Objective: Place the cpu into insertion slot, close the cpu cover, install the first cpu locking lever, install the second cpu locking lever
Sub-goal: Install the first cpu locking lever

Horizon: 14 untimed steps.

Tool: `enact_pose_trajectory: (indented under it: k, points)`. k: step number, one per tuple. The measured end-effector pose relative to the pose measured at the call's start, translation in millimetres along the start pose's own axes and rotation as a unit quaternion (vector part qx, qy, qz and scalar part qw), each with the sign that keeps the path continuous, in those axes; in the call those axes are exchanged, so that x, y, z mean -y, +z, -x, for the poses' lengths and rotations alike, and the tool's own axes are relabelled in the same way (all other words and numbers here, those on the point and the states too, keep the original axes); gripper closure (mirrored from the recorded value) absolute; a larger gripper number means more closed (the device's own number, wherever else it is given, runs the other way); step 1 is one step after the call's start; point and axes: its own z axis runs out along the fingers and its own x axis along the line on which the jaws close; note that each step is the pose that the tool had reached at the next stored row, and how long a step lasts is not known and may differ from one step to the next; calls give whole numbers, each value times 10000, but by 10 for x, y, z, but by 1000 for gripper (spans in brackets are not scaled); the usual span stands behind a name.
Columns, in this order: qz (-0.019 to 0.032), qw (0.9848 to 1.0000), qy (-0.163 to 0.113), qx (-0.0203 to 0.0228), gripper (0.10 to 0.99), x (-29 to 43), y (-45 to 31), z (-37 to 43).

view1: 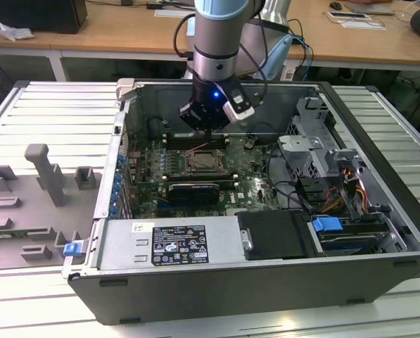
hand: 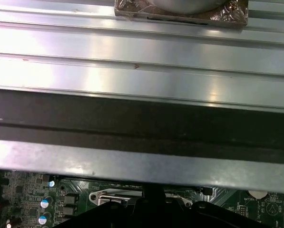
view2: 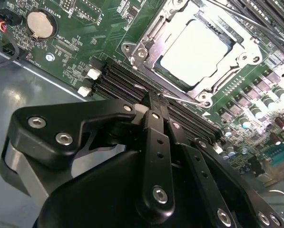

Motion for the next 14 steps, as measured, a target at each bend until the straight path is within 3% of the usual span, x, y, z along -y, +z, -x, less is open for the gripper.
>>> enact_pose_trajectory:
  k: [9, 14]
  points:
    - [0, 10000, 1, 0, 980, 19, 140, 43]
    - [-2, 10000, 1, 0, 980, 23, 173, 50]
